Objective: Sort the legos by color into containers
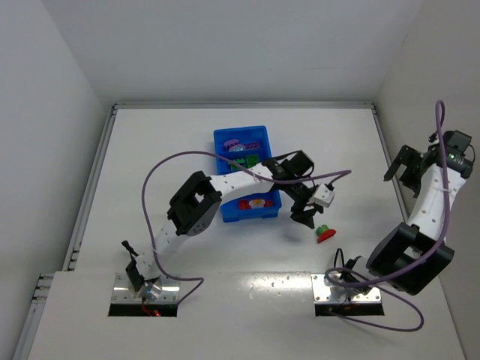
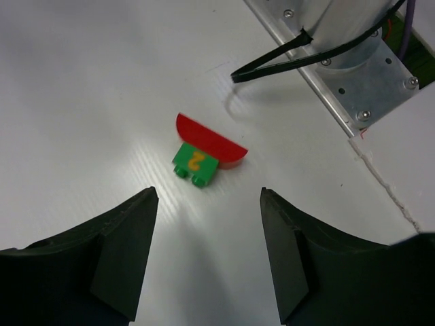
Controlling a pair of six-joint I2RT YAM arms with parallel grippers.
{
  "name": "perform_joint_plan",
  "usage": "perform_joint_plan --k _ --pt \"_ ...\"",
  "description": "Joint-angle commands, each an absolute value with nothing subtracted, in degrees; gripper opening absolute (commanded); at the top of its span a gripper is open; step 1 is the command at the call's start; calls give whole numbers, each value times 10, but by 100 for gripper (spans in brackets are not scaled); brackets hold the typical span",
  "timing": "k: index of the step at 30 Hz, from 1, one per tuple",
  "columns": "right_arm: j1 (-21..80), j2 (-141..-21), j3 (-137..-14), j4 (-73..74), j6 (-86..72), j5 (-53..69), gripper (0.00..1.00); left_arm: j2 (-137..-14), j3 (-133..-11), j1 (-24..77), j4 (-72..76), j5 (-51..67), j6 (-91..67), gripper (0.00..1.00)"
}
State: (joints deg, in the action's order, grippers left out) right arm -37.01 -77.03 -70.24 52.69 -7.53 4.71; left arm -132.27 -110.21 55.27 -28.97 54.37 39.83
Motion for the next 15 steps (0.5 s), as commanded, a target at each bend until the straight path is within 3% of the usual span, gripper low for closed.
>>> perform_joint_plan --k 1,15 --pt "-390 -753 -727 534 -74 79 100 -1339 -1122 575 -248 592 454 69" --pt "-461 -780 -784 594 -35 178 100 -1389 -1129 587 -218 597 502 74"
